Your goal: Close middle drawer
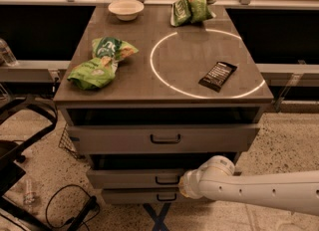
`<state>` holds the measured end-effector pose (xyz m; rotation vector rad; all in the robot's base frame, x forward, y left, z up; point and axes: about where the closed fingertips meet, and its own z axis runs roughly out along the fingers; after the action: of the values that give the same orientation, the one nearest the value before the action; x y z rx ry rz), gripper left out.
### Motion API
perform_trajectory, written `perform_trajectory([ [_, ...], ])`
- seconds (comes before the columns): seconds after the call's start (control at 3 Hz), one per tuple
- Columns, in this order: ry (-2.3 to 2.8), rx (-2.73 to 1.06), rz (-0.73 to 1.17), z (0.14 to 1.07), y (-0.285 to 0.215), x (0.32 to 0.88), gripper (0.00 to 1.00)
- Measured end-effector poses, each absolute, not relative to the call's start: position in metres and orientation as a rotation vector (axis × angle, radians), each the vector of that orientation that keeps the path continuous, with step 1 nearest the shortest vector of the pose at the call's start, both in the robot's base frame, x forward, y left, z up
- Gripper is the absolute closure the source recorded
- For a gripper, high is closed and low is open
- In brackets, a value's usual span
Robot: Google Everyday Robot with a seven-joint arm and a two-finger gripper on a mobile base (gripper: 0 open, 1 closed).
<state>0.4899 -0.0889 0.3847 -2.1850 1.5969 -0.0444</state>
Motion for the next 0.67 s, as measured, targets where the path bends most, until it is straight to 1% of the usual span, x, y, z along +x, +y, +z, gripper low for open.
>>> perform_trajectory([
  [0.67, 1.597, -2.185, -0.044, 0.3847, -0.0907, 0.4904, 1.00],
])
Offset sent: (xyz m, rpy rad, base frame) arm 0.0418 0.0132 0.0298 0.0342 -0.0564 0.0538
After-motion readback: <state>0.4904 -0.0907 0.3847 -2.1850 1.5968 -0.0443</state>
